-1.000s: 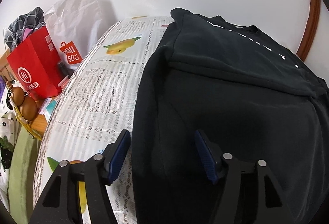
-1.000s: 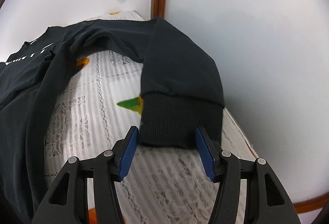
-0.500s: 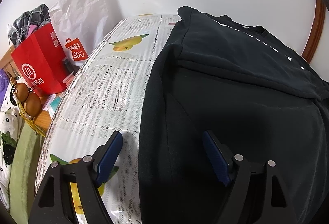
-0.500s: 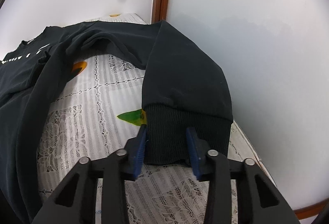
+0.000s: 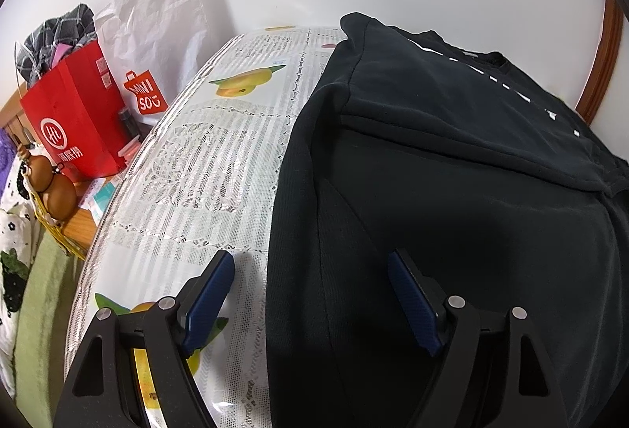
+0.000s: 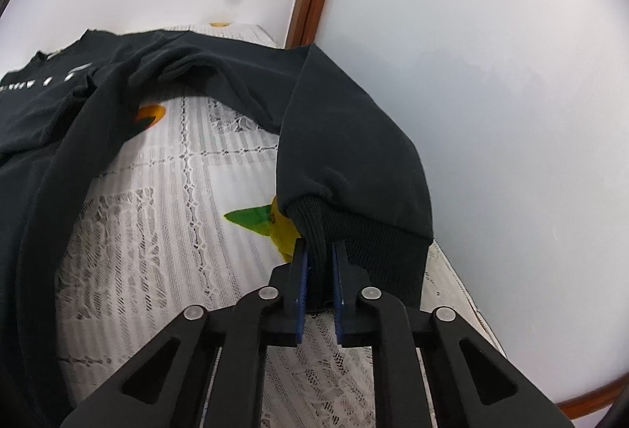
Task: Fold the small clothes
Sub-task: 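Fold the held cuff across the sweatshirt body with the right gripper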
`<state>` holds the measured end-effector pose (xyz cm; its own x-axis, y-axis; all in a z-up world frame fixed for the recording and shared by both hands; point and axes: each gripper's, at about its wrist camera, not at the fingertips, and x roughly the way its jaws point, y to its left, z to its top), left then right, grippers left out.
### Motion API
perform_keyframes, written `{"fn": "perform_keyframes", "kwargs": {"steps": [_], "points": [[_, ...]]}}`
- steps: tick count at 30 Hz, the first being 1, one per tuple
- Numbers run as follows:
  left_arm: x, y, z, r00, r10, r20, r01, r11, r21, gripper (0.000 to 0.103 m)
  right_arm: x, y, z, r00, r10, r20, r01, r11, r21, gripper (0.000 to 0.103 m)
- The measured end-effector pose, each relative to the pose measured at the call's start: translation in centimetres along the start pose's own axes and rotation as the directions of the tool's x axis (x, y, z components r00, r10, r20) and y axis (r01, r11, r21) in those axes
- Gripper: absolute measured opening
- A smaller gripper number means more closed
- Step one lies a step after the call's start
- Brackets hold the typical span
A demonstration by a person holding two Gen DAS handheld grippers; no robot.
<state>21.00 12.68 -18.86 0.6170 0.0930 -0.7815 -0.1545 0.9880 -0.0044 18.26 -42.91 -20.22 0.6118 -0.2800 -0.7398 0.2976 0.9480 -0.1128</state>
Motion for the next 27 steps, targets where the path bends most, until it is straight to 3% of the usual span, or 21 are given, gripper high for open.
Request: {"fn": "perform_keyframes", "kwargs": {"steps": [3,8,11,14,20,27], "points": [[-0.5,0.1,0.2,1.0,-0.01,-0.014,0.011,1.0,0.027,0.079,-3.0,0.2,1.9,0.998,0.038,0.041,-0.04,0.998,0.048,0.009],[-2.1,1.2,0.7,0.998,-0.059,-0.01,0.059,0.998,0.016,0.079,-8.9,3.8,6.2,0.987,0.069,0.144,-0.07,0.998,0.001,0.008],[-2.6,2.1,0.7,0.998,-0.053,-0.022,0.053,0.998,0.014,0.079,-11.9,6.8,9.0,0.976,0.116,0.182,-0.11,0.993,-0.042,0.008],[-2.7,2.7,0.5,0.999,-0.039,-0.037,0.039,0.999,0.021,0.079,-14.5,11.0,11.3,0.963,0.199,0.183,-0.185,0.979,-0.09,0.008],[-2.5,4.5,1.1,0.994,-0.092,-0.051,0.091,0.996,-0.022,0.079,-17.9,21.5,13.3,0.928,0.332,0.171,-0.291,0.93,-0.225,0.008],[-2.2,5.4,1.5,0.991,-0.119,-0.057,0.119,0.993,0.003,0.079,-20.1,35.1,13.9,0.863,0.5,0.071,-0.447,0.821,-0.356,0.008]]}}
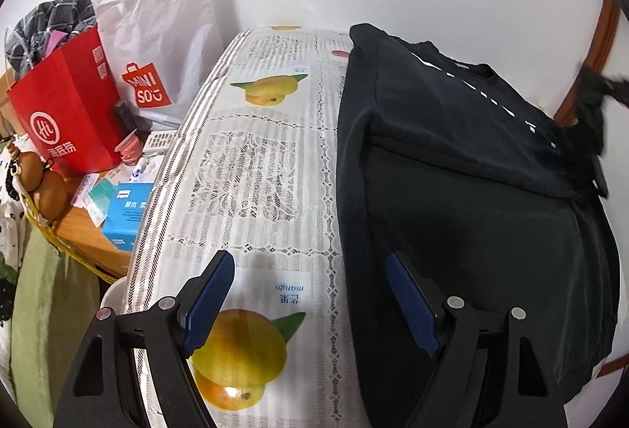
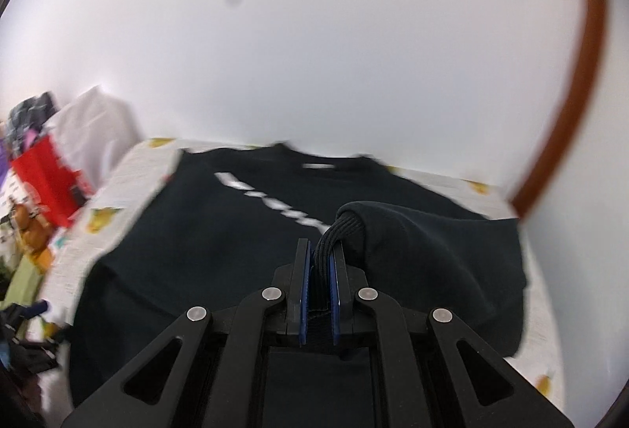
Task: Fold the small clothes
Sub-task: 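Fold the held cuff across the sweatshirt body with the right gripper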
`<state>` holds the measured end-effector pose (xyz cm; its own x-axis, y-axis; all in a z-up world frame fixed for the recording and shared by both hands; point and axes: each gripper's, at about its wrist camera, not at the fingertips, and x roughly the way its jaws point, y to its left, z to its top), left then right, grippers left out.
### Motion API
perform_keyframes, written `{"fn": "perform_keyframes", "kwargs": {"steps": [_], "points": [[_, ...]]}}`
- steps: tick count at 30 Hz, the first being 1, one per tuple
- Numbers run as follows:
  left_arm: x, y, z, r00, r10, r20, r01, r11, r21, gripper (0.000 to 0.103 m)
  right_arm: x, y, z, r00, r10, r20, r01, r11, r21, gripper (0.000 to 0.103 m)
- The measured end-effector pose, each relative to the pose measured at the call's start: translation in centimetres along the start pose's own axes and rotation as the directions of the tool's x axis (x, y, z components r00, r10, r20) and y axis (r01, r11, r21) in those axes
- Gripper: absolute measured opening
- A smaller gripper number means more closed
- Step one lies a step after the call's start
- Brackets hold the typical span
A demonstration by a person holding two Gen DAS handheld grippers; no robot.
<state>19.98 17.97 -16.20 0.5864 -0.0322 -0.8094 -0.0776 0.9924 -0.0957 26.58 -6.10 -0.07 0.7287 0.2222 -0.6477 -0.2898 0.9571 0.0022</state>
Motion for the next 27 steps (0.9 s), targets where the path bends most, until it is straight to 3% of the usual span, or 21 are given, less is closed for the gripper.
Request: {"fn": "perform_keyframes", "kwargs": {"steps": [5,10,14,18,20,23,27], "points": [[0.8,0.5,-0.6,1.0,-0.02,-0.024,0.02,1.0,0.012,0.079,4.0,6.6,2.1,0.989,0.141,-0.036,-0.142,0.989,-0.039,0.008],[1.4,1.0,-1.0,0.999,-0.031,-0.037,0.031,0.999,0.012,0.079,7.9,11.2,3.4,0.978,0.197,-0.067,-0.202,0.977,-0.064,0.008],[1.4,0.9,-0.8,0.999,-0.03,-0.039,0.031,0.999,0.027,0.079,10.0,12.0,3.5,0.971,0.226,-0.072,-0.23,0.972,-0.053,0.01],[1.5,0.6,-0.1,0.998,-0.051,-0.03,0.052,0.998,0.028,0.079,10.1,10.4,3.1,0.954,0.299,-0.028,-0.3,0.953,-0.046,0.027],[1.6,0.2,0.5,0.998,-0.055,-0.026,0.055,0.998,0.031,0.079,9.4,9.0,2.7,0.961,0.278,0.004,-0.277,0.96,-0.048,0.035],[1.5,-0.9,1.6,0.998,-0.062,-0.01,0.062,0.997,0.041,0.079,8.5,5.4,1.3,0.979,0.202,0.007,-0.202,0.978,-0.054,0.036],[1.1,-2.9,3.8,0.998,-0.059,0.022,0.058,0.996,0.066,0.079,8.0,-0.9,-2.1,0.998,0.035,-0.05,-0.038,0.998,-0.054,0.036]]}}
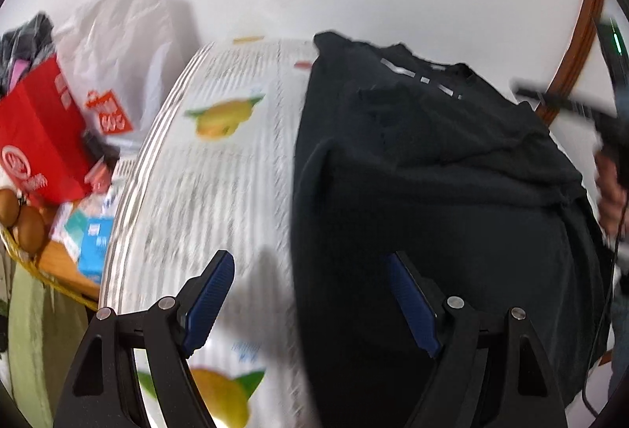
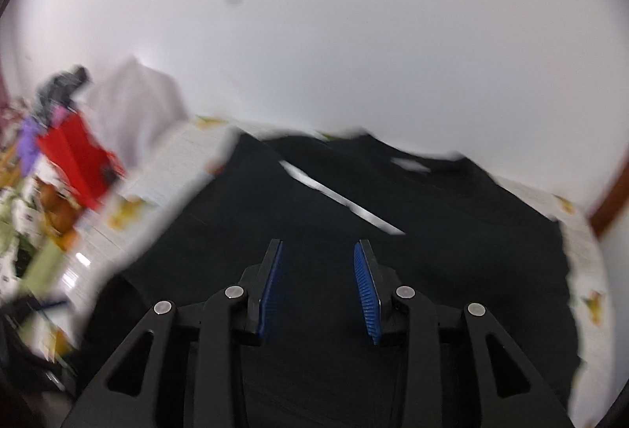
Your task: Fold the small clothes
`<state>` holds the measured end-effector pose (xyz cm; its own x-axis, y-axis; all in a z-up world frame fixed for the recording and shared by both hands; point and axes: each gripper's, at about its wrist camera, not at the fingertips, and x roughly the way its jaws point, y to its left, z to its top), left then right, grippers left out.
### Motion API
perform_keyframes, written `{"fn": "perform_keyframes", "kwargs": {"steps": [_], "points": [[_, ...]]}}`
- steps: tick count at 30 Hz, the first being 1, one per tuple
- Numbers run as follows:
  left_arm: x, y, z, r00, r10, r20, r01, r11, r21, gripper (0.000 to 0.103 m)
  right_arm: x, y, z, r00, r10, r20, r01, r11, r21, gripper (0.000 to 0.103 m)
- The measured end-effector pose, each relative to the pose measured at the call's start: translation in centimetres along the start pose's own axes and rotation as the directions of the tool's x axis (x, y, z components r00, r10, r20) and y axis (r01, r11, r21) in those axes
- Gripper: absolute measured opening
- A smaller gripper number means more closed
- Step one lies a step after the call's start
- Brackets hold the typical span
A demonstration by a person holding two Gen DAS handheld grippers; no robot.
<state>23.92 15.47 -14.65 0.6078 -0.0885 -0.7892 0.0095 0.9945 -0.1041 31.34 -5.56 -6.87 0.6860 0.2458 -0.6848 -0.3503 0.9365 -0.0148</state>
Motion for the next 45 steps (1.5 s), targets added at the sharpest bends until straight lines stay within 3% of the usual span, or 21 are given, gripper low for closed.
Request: {"fn": "perform_keyframes", "kwargs": {"steps": [3,8,11,20,26,31,36,39,45], "points": [[0.1,-1.5,1.7,1.0,0.0,0.02,0.0,1.0,0.023,0.079,-0.1,-4.5,-3.2,0.992,-0.118,-0.041,0.119,0.993,0.013,0.036],[1.2,-3.7,3.2,1.0,0.025,0.006,-0.025,0.998,0.05,0.079,1.5,-10.1,-7.7,0.975,-0.17,-0.145,0.182,0.98,0.075,0.036],[1.8,-4.6,3.1,0.999,0.022,-0.025,-0.02,0.999,0.046,0.079,3.1,-11.9,-9.5,0.97,-0.19,-0.148,0.208,0.971,0.115,0.036],[1.2,-5.1,0.8,0.994,0.055,-0.089,-0.049,0.997,0.067,0.079,0.3,-12.4,-12.3,0.976,-0.165,-0.144,0.179,0.979,0.094,0.037],[-0.6,-4.4,-1.8,0.994,0.064,-0.092,-0.059,0.997,0.053,0.079,-5.6,-14.9,-16.0,0.969,-0.229,-0.097,0.244,0.95,0.196,0.047],[-1.7,-3.8,-4.3,0.992,0.07,-0.104,-0.067,0.997,0.033,0.077,-8.4,-17.4,-19.5,0.952,-0.28,-0.122,0.302,0.922,0.242,0.051],[-2.4,-3.8,-6.1,0.993,0.045,-0.111,-0.045,0.999,0.001,0.074,-9.4,-18.4,-23.0,0.964,-0.2,-0.174,0.245,0.923,0.296,0.051],[-2.1,-4.0,-7.0,0.99,0.046,-0.133,-0.046,0.999,0.0,0.072,-9.4,-17.7,-24.6,0.962,-0.194,-0.191,0.243,0.927,0.284,0.051],[-2.3,-4.3,-7.3,0.992,0.065,-0.106,-0.065,0.998,0.004,0.071,-9.1,-17.3,-25.6,0.965,-0.184,-0.188,0.237,0.919,0.316,0.05]]}}
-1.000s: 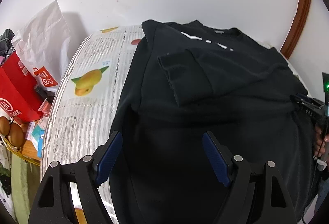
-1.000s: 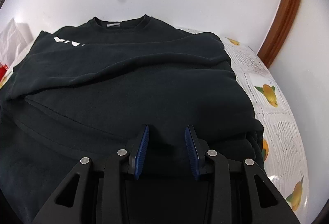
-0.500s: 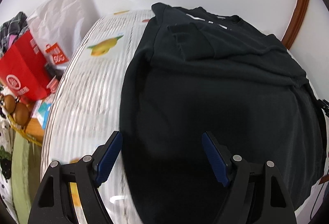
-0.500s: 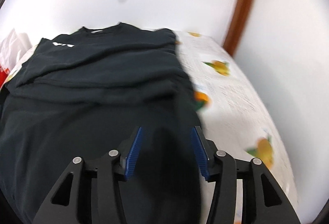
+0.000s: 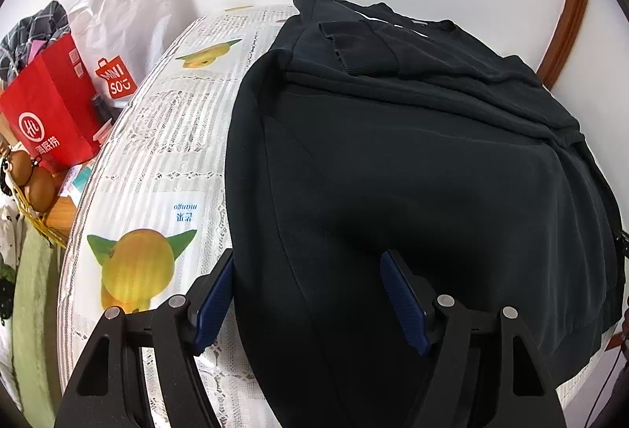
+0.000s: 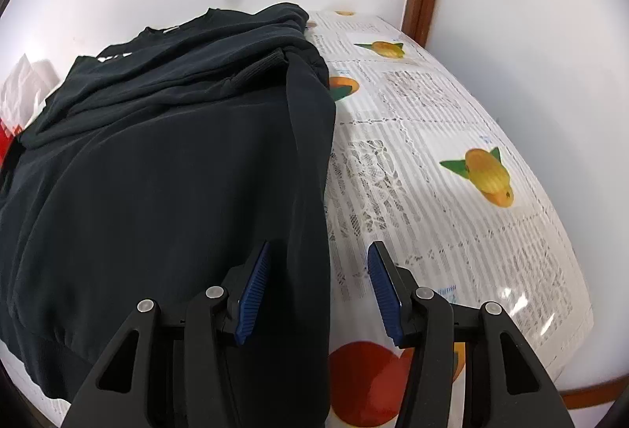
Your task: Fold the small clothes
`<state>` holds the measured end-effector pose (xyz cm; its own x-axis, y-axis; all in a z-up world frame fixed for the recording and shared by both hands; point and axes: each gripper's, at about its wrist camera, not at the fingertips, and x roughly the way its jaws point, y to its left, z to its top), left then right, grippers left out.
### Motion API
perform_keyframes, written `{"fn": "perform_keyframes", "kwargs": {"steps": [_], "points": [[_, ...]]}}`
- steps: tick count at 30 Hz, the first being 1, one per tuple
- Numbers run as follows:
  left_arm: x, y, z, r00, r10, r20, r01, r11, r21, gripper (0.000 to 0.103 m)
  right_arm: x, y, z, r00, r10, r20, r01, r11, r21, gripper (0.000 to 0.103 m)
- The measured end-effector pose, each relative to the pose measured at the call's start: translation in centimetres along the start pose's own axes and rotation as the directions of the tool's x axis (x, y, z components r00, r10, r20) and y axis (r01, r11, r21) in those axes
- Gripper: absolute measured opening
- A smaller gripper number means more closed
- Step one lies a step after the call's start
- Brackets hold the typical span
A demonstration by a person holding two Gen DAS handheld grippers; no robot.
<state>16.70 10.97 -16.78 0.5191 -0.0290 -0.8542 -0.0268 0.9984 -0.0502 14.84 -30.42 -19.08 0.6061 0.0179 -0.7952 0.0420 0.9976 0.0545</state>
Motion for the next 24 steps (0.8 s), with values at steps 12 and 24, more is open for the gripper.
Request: {"fn": "perform_keyframes", "kwargs": {"steps": [12,24], "points": [[0.0,-0.3,-0.3,1.0,0.008,0.022,-0.008,1.0,0.006,0.071,0.3,0.0,-0.2,1.0,-0.012,-0.021,0.013,0.999,0.042,0.05],[-1.6,1.4,-0.7,0.994,-0.105,-0.012,0.104,0.994,-0.03,0.049,-0.4,-0.6,-0.7,0.998,0.059,-0.03,-0.057,0.996,0.064,0.051]]}}
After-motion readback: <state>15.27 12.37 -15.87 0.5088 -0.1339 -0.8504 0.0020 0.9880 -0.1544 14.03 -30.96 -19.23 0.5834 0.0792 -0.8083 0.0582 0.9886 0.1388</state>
